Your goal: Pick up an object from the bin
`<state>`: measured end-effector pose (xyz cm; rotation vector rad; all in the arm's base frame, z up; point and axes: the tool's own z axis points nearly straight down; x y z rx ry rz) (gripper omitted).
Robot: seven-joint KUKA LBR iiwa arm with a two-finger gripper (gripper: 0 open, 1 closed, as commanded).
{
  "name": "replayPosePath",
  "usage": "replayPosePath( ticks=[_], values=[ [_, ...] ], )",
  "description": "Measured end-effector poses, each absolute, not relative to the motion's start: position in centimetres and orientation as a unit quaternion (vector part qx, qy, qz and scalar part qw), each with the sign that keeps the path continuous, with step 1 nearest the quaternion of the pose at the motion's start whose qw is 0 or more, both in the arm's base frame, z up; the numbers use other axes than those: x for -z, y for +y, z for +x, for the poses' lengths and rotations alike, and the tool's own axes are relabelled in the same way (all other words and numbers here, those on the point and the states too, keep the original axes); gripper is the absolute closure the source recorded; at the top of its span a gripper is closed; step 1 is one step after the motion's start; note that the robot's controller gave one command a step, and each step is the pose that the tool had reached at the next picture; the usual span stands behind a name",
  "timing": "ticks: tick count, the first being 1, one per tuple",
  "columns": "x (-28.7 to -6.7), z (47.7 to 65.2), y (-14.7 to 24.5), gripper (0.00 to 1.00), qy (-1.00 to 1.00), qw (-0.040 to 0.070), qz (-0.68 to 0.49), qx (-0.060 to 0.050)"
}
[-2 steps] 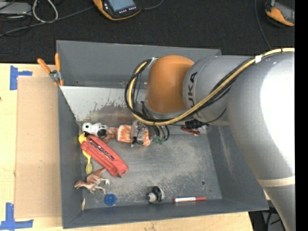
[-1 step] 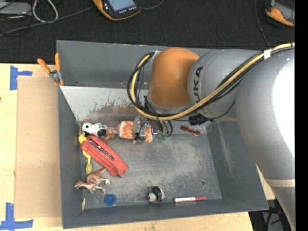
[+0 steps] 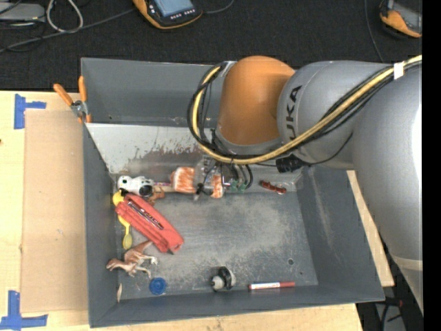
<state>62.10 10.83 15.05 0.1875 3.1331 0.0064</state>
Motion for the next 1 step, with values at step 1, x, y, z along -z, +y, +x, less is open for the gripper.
replayPosePath(
  ticks=[1],
  values=[
    [-19.51, 62.10, 10.81, 1.00, 0.998, 0.001, 0.059, -0.002]
  ],
)
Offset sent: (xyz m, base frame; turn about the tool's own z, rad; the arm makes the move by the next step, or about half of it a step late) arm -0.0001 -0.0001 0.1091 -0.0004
